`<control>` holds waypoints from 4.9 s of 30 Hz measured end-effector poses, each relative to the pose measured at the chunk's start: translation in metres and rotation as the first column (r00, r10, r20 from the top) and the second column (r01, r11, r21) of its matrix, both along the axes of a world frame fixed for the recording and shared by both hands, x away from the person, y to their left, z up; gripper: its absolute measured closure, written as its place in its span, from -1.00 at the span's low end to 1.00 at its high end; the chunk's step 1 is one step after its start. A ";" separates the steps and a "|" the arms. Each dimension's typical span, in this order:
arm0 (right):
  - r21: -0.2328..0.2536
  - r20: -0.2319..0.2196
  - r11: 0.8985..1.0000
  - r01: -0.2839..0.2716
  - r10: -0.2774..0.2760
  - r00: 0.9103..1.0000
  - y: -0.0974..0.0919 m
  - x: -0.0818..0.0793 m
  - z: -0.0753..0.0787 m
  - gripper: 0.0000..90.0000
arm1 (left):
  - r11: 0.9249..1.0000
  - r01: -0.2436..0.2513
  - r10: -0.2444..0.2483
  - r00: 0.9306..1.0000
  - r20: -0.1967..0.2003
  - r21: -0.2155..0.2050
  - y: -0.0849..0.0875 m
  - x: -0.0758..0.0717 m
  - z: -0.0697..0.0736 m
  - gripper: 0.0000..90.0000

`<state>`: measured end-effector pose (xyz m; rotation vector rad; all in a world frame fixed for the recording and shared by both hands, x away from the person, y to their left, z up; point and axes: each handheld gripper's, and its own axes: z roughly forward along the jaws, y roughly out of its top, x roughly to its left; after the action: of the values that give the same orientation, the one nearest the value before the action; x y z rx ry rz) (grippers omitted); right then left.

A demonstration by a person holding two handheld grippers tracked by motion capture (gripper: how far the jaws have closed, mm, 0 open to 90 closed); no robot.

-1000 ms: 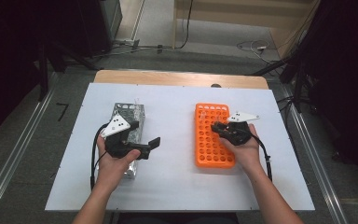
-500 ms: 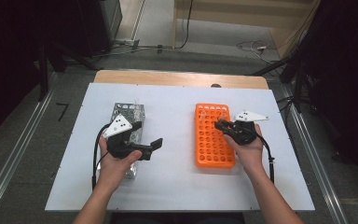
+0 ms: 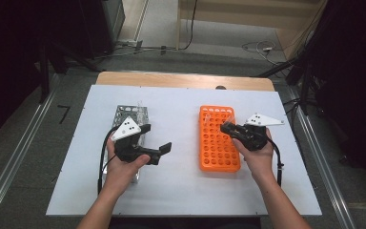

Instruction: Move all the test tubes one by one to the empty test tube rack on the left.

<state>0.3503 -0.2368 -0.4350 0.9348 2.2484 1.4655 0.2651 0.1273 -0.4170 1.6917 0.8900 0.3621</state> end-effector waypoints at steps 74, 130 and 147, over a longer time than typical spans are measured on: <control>-0.076 -0.075 0.914 -0.400 0.394 0.916 0.095 -0.069 0.006 0.64 | 0.978 0.180 -0.188 0.979 0.074 0.102 -0.059 -0.021 0.003 0.66; -0.015 -0.050 0.967 -0.255 0.254 0.966 0.036 -0.036 0.001 -1.00 | 0.992 -0.122 0.121 0.988 0.096 0.010 0.040 0.022 0.015 0.69; -0.011 -0.060 0.982 -0.186 0.185 0.981 0.010 -0.036 -0.004 -1.00 | 0.970 -0.242 0.238 0.964 0.123 0.018 0.056 0.042 0.008 0.69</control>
<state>0.3142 -0.2266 -0.4395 0.7900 2.4439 1.5111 0.3067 0.1834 -0.4091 1.5768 1.0065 0.6382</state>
